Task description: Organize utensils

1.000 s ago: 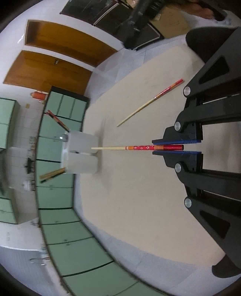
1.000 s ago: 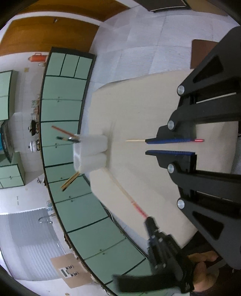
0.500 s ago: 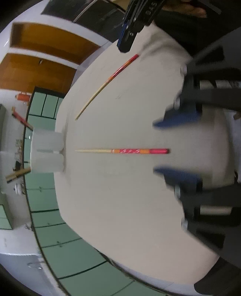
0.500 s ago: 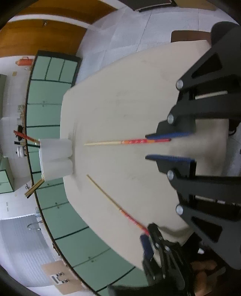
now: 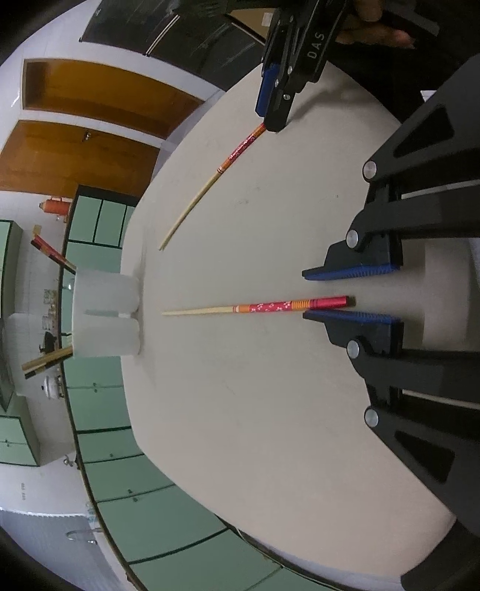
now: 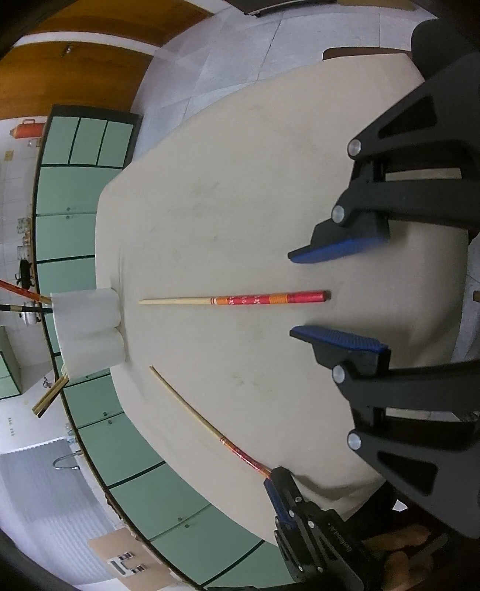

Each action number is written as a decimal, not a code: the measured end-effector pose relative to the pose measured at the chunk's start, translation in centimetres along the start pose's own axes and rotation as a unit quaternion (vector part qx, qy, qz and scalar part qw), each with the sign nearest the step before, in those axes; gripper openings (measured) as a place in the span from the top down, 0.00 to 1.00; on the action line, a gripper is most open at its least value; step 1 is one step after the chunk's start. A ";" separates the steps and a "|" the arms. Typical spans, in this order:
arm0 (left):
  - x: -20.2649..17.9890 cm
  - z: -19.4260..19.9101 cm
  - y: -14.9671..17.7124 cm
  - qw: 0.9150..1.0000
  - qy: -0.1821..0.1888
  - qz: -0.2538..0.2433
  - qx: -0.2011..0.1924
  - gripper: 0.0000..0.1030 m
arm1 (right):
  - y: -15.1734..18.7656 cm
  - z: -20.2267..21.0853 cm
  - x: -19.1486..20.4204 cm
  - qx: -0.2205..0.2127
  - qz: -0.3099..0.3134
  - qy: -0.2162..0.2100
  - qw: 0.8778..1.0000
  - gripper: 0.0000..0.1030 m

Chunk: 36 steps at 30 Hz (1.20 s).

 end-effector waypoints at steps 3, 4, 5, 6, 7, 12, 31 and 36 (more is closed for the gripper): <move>-0.2 -0.2 -0.1 1.000 -0.002 -0.007 -0.002 0.86 | 0.9 0.7 0.1 -0.001 0.004 0.007 1.000 0.67; -0.2 -0.1 0.0 1.000 -0.004 -0.009 -0.004 0.86 | 1.0 0.7 0.1 -0.003 0.006 0.008 1.000 0.67; -0.3 -0.2 0.0 1.000 -0.005 -0.010 -0.005 0.86 | 1.0 0.7 0.0 -0.003 0.006 0.009 1.000 0.69; -0.3 -0.2 -0.1 1.000 -0.006 -0.010 -0.005 0.86 | 0.8 0.6 0.0 -0.003 0.006 0.013 1.000 0.78; -0.2 -0.2 -0.1 1.000 -0.006 -0.009 -0.004 0.87 | 0.6 0.4 -0.1 -0.003 0.005 0.016 1.000 0.83; -0.1 0.8 -1.0 1.000 -0.002 0.002 0.009 0.94 | 0.1 1.4 0.3 -0.002 0.008 0.008 1.000 0.95; 4.4 8.3 -14.9 0.999 0.020 0.009 -0.040 0.95 | -17.4 11.3 5.4 -0.071 0.095 -0.037 0.992 0.95; 6.2 7.4 -18.6 0.999 0.044 0.011 -0.021 0.95 | -21.5 9.5 6.7 -0.036 0.125 -0.037 0.991 0.95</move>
Point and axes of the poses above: each gripper's, at about its wrist camera, not at the fingertips, and z roughly against the way its jaws point, x to its left, y to its underside, the point moved 5 cm from there along -z, roughly the way its jaws point, and after that the axes turned 6 degrees about -z, right-handed, at the moved point
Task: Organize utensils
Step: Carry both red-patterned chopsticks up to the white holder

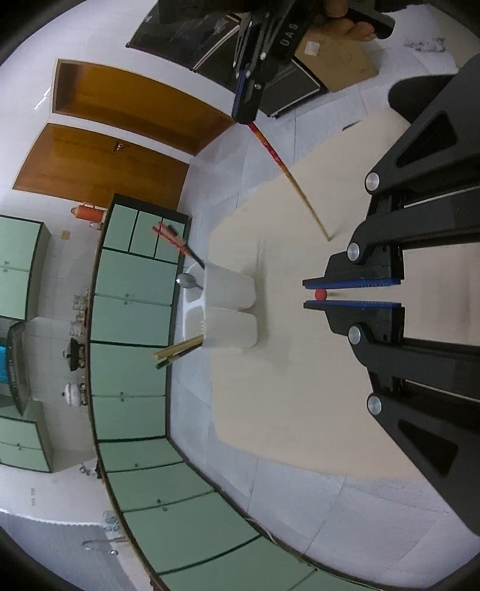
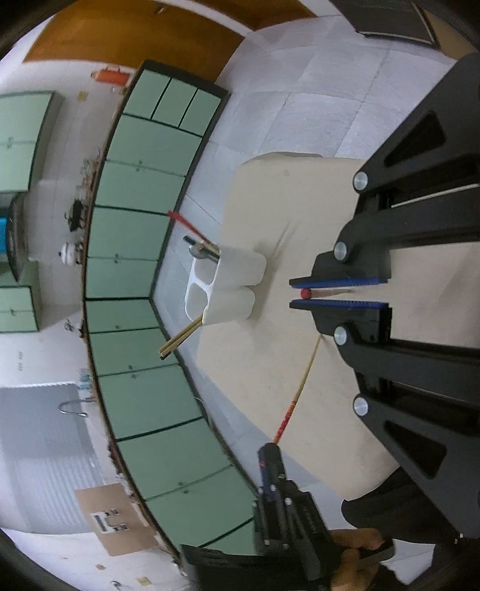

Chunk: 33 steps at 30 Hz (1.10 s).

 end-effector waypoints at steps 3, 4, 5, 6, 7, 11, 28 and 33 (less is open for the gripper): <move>1.0 -1.0 -2.2 1.000 0.008 0.000 0.018 0.95 | -2.3 -1.0 -0.1 0.023 0.010 -0.004 1.000 0.95; 1.1 -1.2 -2.9 1.000 0.011 -0.002 0.023 0.95 | -3.2 -1.2 -0.2 0.028 0.010 -0.006 1.000 0.95; 1.2 -1.4 -3.5 1.000 0.013 -0.006 0.028 0.95 | -3.9 -1.4 -0.3 0.035 0.011 -0.007 0.999 0.95; 1.3 -1.5 -4.4 0.999 0.014 -0.010 0.030 0.95 | -4.7 -1.5 -0.4 0.038 0.010 -0.009 0.999 0.95; 1.3 -1.5 -5.2 0.999 0.014 -0.016 0.031 0.95 | -5.1 -1.5 -0.3 0.041 0.009 -0.011 0.999 0.95; 1.1 -1.1 -8.0 0.999 0.011 -0.031 0.024 0.95 | -7.8 -0.9 -0.1 0.042 0.011 -0.016 0.999 0.95; 3.2 0.7 -24.0 0.997 -0.028 -0.028 -0.061 0.95 | -22.5 0.5 0.0 -0.010 0.013 0.004 1.000 0.95; 4.5 -2.0 -26.8 0.996 -0.032 -0.010 -0.083 0.95 | -24.3 -3.5 -1.5 -0.008 -0.002 0.015 1.000 0.95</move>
Point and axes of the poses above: each gripper's, at about its wrist camera, not at the fingertips, and z roughly against the way its jaws point, x to its left, y to its underside, the point moved 5 cm from there along -z, roughly the way its jaws point, and after that the axes turned 6 degrees about -z, right-handed, at the moved point
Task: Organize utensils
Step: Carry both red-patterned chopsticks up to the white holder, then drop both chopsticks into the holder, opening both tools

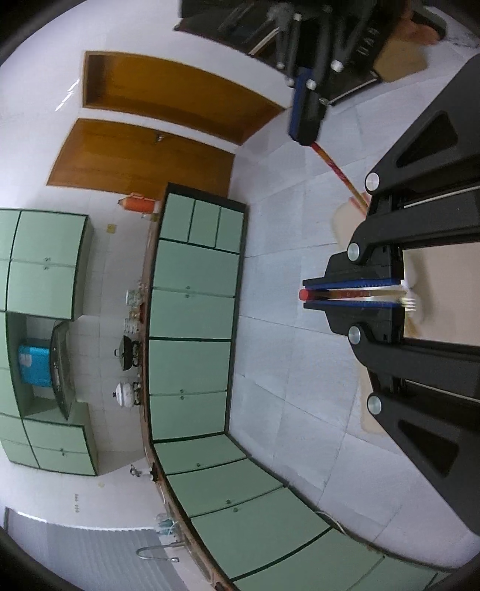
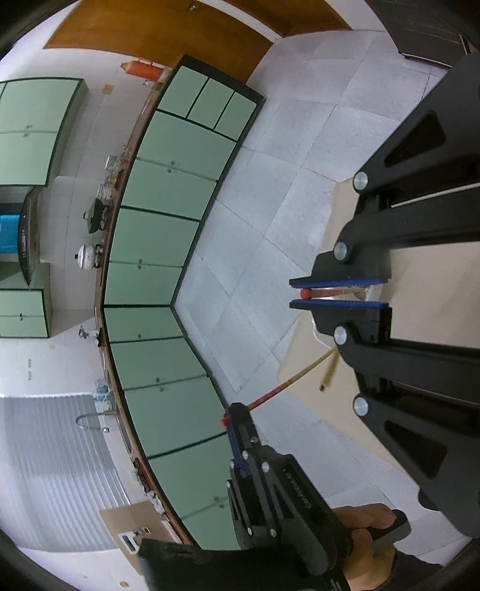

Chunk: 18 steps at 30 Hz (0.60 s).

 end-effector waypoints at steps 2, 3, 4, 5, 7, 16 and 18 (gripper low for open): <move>0.5 -1.9 -0.1 1.000 -0.002 0.005 -0.002 0.95 | 0.1 -2.3 -0.6 0.010 -0.006 0.006 1.000 0.95; 0.7 -3.1 0.2 1.000 -0.005 0.006 0.000 0.95 | 0.3 -3.5 -1.0 0.016 -0.008 0.009 1.000 0.95; 0.8 -3.9 0.5 1.000 -0.006 0.006 0.003 0.95 | 0.6 -4.4 -1.2 0.022 -0.011 0.010 1.000 0.95; 1.0 -5.3 1.2 1.000 -0.006 0.006 0.009 0.95 | 1.1 -5.9 -1.7 0.031 -0.015 0.013 0.999 0.95; 1.2 -7.2 2.4 1.000 -0.008 0.007 0.021 0.95 | 1.9 -7.6 -2.2 0.044 -0.021 0.015 0.999 0.95; 2.5 -11.2 7.5 0.997 -0.004 0.015 0.070 0.93 | 5.4 -10.8 -3.1 0.061 -0.031 0.017 0.998 0.73; 2.6 -10.4 7.6 0.997 -0.005 0.011 0.070 0.78 | 5.6 -10.0 -3.1 0.054 -0.038 0.011 0.998 0.72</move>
Point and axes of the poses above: each gripper's, at about its wrist camera, not at the fingertips, and z roughly against the way its jaws point, x to its left, y to its underside, the point moved 5 cm from there along -z, roughly the way its jaws point, and after that the axes turned 6 degrees about -z, right-handed, at the moved point
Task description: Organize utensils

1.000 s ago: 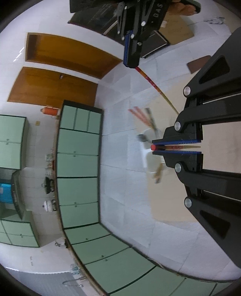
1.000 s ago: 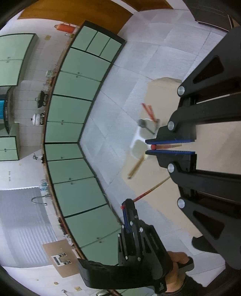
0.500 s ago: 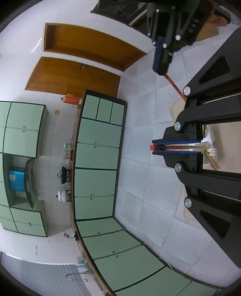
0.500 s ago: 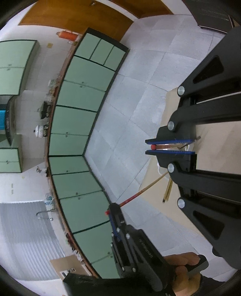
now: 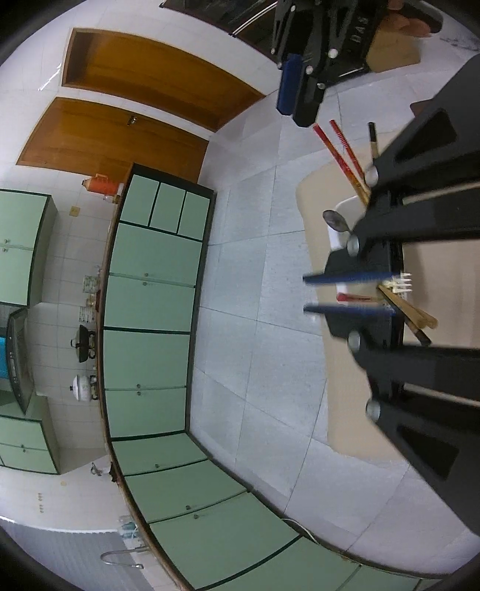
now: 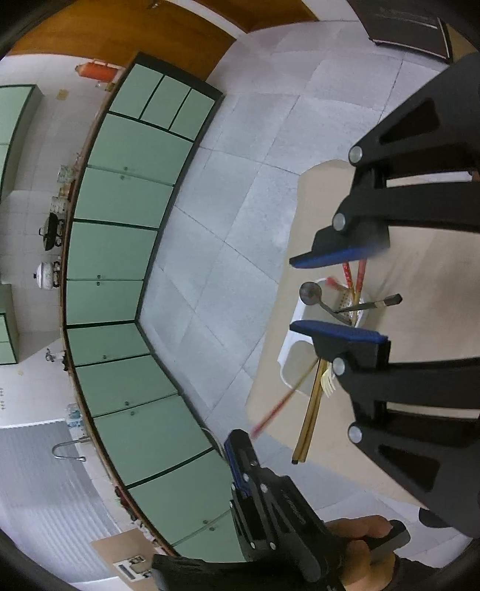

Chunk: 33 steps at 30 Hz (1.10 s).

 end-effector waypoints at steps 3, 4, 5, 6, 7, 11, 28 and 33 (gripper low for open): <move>0.4 1.9 -0.1 1.000 -0.011 -0.003 -0.010 0.55 | 0.0 1.4 -0.4 -0.016 -0.009 -0.009 1.000 0.70; 0.4 2.5 -0.1 1.000 -0.015 -0.002 -0.013 0.51 | 0.1 2.2 -0.6 -0.023 -0.013 -0.011 1.000 0.69; 0.5 3.5 0.1 1.000 -0.020 -0.001 -0.018 0.43 | 0.3 3.1 -0.7 -0.034 -0.020 -0.013 0.999 0.62; 0.6 4.3 0.2 1.000 -0.021 0.000 -0.021 0.36 | 0.7 4.0 -0.8 -0.044 -0.026 -0.012 0.999 0.53; 0.7 5.2 0.5 0.999 -0.025 0.001 -0.023 0.33 | 1.0 4.7 -1.0 -0.051 -0.030 -0.009 0.998 0.47; 1.2 9.6 3.2 0.997 -0.057 -0.001 -0.045 0.09 | 3.6 9.0 -0.8 -0.109 -0.045 0.014 0.993 0.18; -2.6 26.5 17.0 0.985 -0.133 0.009 -0.109 0.06 | 20.2 22.3 4.3 -0.233 -0.048 0.108 0.965 0.05; -3.6 30.5 21.0 0.978 -0.172 0.011 -0.117 0.06 | 23.8 24.0 5.4 -0.235 -0.049 0.112 0.964 0.05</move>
Point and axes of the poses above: each gripper's, at about its wrist camera, not at the fingertips, and z roughly against the way its jaws point, x to its left, y to its underside, the point moved 5 cm from there along -z, roughly the way its jaws point, and after that the axes turned 6 degrees about -z, right-handed, at the moved point
